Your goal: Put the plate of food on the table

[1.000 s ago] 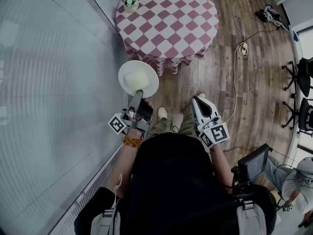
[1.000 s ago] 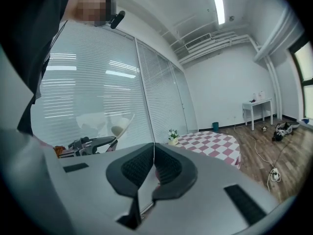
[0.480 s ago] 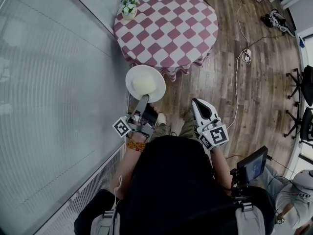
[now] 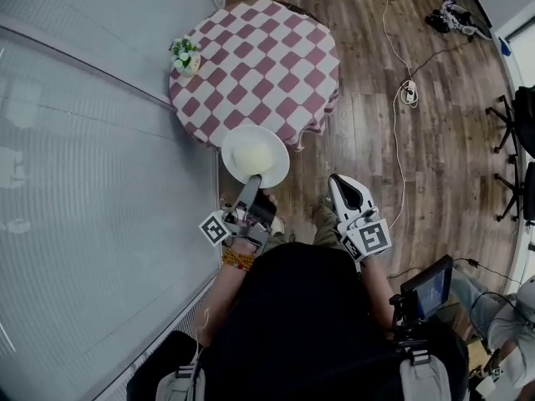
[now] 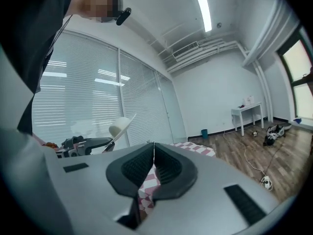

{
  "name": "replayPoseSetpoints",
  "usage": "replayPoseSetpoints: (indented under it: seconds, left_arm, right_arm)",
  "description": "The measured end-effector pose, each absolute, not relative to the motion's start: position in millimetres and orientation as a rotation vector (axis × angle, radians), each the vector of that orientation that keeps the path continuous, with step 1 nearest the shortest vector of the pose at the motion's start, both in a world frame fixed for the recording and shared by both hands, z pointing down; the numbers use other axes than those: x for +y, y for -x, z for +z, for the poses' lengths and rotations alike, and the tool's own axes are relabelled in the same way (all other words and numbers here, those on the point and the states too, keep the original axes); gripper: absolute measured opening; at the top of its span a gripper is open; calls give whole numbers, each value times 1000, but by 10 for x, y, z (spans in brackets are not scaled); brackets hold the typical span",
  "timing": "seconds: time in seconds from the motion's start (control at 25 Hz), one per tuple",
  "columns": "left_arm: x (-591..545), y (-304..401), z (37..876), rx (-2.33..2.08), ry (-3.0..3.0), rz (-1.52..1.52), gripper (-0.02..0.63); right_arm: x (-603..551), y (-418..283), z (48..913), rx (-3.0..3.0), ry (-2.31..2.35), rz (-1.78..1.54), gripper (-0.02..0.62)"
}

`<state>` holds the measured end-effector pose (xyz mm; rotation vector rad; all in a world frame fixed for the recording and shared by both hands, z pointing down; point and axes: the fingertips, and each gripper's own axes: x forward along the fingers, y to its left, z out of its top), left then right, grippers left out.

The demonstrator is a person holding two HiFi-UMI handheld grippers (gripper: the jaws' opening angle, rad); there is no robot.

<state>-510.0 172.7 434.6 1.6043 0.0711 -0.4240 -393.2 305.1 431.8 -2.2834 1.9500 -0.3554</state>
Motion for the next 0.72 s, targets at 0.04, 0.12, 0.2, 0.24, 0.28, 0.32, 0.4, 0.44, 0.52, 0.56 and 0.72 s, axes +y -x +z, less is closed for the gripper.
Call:
replayPoseSetpoints:
  seconds: [0.04,0.12,0.2,0.24,0.28,0.32,0.4,0.44,0.52,0.56,0.72]
  left_arm:
    - [1783,4946,4329,92,-1599,-416,26]
    - [1904,4639,4299,132,-1592,-402,26]
    - [2023,4321,4272,170,-1591,-391,26]
    - [2083,4161,4259,189,-1590,-388,26]
    - [2144,4005,4249,207,-1587,-385,26]
    - [2207,3856,4242,224,-1582,-382,26]
    - [2323,3575,4234,256,-1571,-383,26]
    - [2374,3445,4236,270,-1567,-386,26]
    - [2468,3208,4249,289,-1554,-400,26]
    - [2510,3103,4265,292,-1549,-408,26]
    - [2606,2751,4366,231,-1578,-434,26]
  right_arm:
    - [3124,3805,4313,1926,2298,-350,11]
    - [3280,3552,4333,1877,2329,-348,11]
    - [3437,3282,4373,1826,2363,-347,11]
    - [3516,3144,4389,1801,2376,-346,11]
    - [3597,3011,4402,1777,2388,-345,11]
    - [3681,2885,4415,1755,2398,-346,11]
    - [3844,2650,4450,1724,2425,-354,11]
    - [3918,2537,4465,1714,2439,-358,11]
    - [4060,2317,4469,1698,2461,-349,11]
    - [4133,2213,4468,1689,2470,-341,11]
    - [4421,1828,4497,1657,2502,-312,11]
